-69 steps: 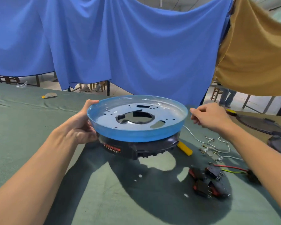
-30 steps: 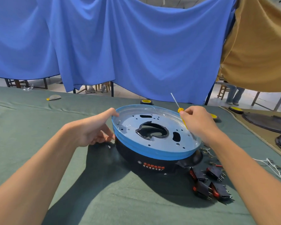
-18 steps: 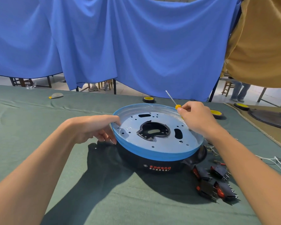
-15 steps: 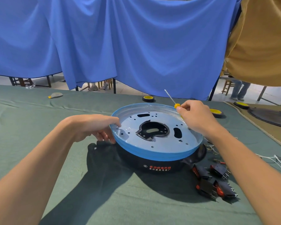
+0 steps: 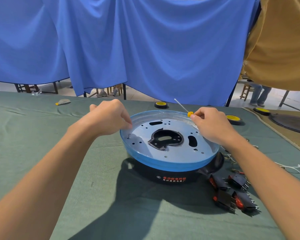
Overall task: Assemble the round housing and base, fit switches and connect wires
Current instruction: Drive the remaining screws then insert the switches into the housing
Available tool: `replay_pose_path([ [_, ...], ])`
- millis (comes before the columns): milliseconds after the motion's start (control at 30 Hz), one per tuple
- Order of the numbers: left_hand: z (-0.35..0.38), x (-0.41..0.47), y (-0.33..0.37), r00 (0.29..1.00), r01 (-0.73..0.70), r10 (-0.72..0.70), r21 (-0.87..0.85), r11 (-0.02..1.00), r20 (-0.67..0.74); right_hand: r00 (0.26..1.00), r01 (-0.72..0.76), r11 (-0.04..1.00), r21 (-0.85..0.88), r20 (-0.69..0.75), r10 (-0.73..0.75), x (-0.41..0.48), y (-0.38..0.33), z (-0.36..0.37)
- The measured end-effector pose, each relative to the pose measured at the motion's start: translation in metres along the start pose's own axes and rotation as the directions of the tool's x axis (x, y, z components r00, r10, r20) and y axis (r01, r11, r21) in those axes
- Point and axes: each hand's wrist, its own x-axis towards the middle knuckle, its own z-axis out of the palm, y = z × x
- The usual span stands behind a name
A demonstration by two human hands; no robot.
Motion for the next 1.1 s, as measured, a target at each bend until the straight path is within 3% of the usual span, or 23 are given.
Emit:
replay_pose_path([
  [300,0.009,0.003,0.003,0.998,-0.052,0.047,0.163,0.985,0.038,1.0,-0.001,1.0,-0.016,0.01,0.001,-0.002,-0.002,-0.001],
  [500,0.017,0.004,0.005,0.999,0.013,0.001,0.288,0.957,-0.049,1.0,-0.001,1.0,-0.031,0.014,0.002,-0.003,-0.005,-0.001],
  [867,0.015,0.004,0.01,1.0,-0.009,0.002,0.228,0.974,0.028,0.999,-0.008,0.999,-0.035,0.034,0.009,-0.007,-0.008,-0.004],
  [1100,0.023,0.006,0.005,0.993,-0.053,0.09,0.378,0.924,-0.082,0.998,-0.011,0.999,-0.035,0.06,0.013,-0.01,-0.012,-0.007],
])
